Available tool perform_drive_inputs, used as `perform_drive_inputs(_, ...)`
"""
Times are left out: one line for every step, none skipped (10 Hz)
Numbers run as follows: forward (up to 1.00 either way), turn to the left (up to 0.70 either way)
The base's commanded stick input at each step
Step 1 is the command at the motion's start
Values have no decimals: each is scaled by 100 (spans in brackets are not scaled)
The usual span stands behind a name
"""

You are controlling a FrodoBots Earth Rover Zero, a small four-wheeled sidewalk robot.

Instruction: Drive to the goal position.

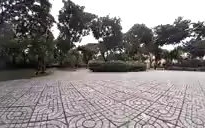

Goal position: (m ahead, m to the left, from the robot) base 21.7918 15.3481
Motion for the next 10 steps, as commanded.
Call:
perform_drive_inputs(100, 0)
perform_drive_inputs(100, 18)
perform_drive_inputs(100, 27)
perform_drive_inputs(100, 8)
perform_drive_inputs(100, 0)
perform_drive_inputs(100, 0)
perform_drive_inputs(100, 0)
perform_drive_inputs(100, 0)
perform_drive_inputs(100, 0)
perform_drive_inputs(100, 0)
